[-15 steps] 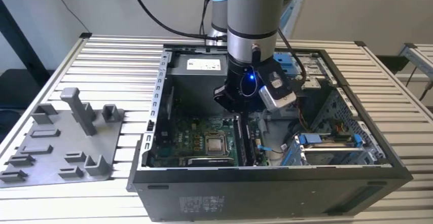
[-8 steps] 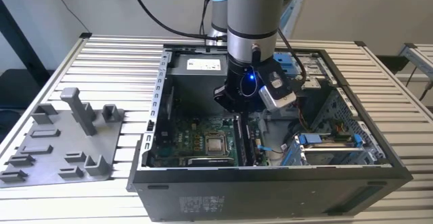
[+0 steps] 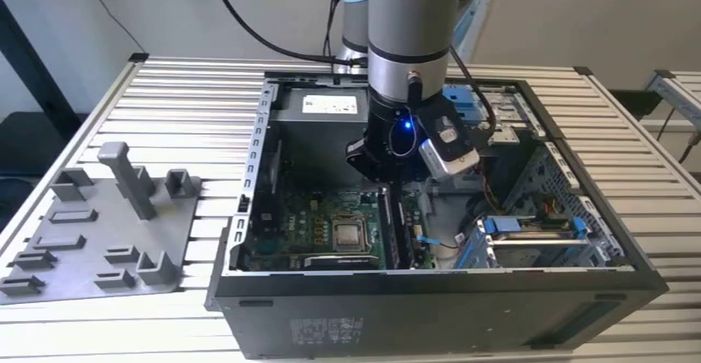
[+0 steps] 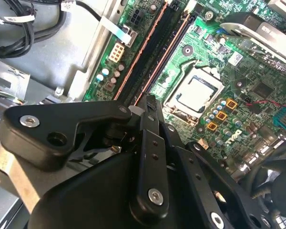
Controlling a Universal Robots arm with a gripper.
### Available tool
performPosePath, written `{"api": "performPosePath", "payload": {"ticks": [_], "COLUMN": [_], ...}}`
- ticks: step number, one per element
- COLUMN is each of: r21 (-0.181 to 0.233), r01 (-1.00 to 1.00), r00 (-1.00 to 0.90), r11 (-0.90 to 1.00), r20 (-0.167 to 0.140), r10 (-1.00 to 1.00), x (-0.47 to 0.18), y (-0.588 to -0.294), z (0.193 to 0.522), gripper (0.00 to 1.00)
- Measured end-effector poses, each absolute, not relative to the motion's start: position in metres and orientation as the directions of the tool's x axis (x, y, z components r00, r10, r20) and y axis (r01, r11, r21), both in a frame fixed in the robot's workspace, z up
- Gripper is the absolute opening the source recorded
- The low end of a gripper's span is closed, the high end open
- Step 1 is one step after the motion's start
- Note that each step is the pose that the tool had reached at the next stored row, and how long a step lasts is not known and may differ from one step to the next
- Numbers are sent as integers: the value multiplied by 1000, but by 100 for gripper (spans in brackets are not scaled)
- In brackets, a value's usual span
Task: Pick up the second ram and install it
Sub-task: 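Press down the second ram until it locks into place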
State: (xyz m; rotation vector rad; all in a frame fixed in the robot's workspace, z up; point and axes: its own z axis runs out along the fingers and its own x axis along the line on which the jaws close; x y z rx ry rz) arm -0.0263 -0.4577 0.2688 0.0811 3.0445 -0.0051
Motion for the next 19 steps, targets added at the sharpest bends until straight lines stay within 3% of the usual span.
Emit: {"api": "performPosePath", "payload": {"ticks": [3,9,19], "r21": [-1,-6,-6], "r01": [53,53,-82], "r00": [-995,-999,-997], "r11": [999,999,997], "r20": [-86,-11,-10], "r10": [53,53,-83], "x": [-23,-12,-11], "y": [-458,-458,-458], "z": [269,269,269], "gripper": [11,11,11]}}
